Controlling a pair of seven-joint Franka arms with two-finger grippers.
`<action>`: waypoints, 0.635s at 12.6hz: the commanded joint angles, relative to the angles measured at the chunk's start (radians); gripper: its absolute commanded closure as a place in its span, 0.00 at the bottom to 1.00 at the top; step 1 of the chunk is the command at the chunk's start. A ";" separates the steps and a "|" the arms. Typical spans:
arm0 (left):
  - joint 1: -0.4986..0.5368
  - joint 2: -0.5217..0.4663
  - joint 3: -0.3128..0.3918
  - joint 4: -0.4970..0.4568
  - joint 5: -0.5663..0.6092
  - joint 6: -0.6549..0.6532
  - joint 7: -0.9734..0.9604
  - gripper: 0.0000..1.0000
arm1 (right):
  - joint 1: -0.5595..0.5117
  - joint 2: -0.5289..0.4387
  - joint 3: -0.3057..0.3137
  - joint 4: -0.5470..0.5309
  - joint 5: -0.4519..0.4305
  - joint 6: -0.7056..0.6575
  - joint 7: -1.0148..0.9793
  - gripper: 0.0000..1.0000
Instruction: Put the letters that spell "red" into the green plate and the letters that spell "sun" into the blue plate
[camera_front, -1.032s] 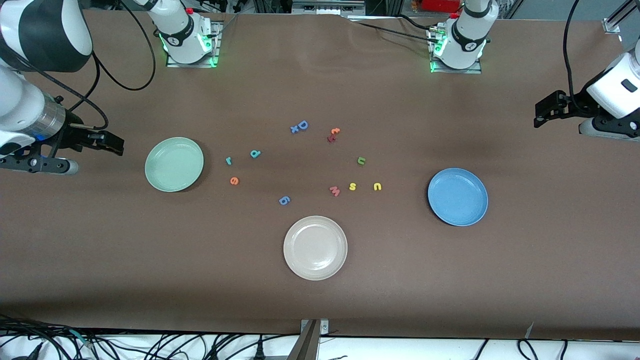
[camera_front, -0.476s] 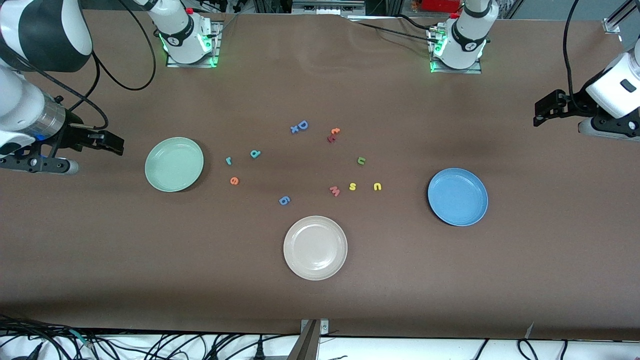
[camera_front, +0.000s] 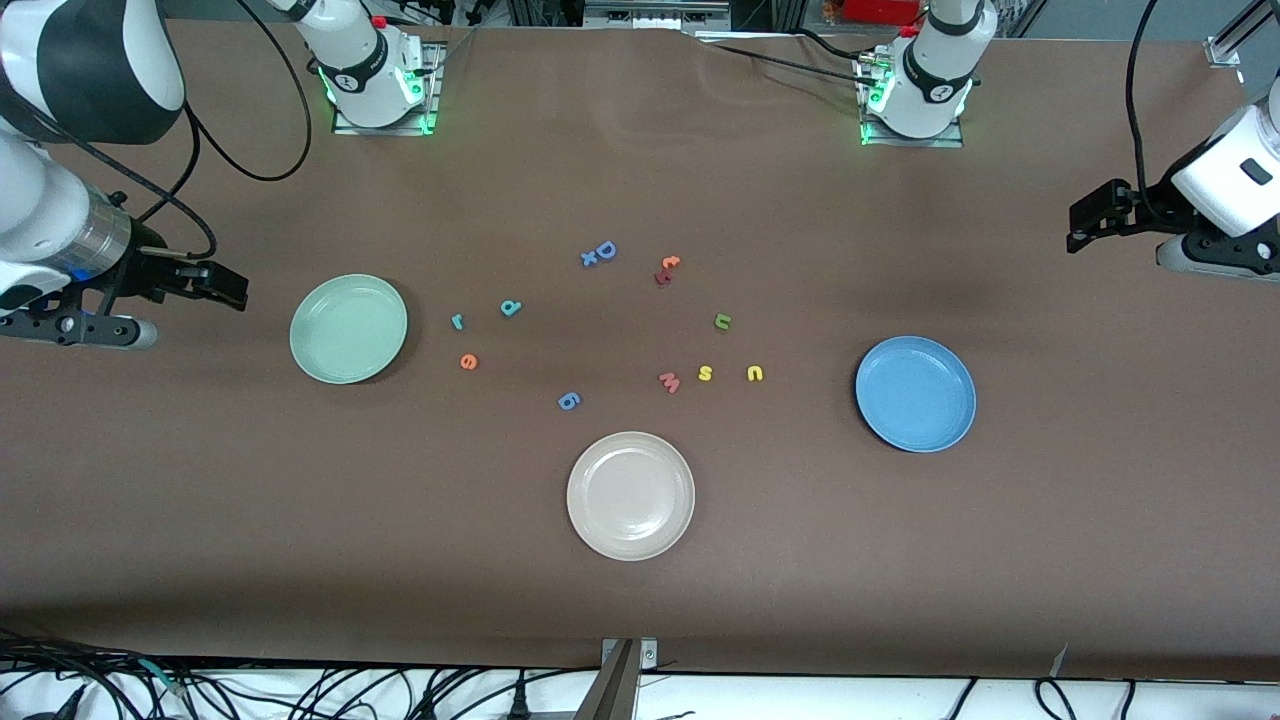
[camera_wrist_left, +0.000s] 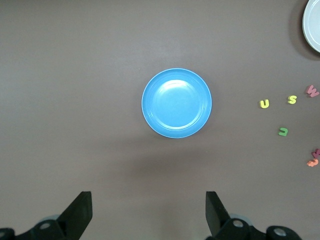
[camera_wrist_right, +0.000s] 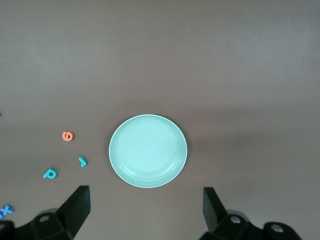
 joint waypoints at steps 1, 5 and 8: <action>-0.010 0.004 -0.007 0.017 0.025 -0.019 -0.035 0.00 | 0.002 0.002 0.003 0.018 -0.013 -0.020 0.007 0.00; -0.010 0.004 -0.007 0.019 0.025 -0.019 -0.035 0.00 | 0.002 0.002 0.003 0.018 -0.008 -0.017 0.008 0.00; -0.009 0.004 -0.007 0.019 0.025 -0.017 -0.032 0.00 | 0.002 0.004 0.003 0.018 -0.007 -0.012 0.008 0.00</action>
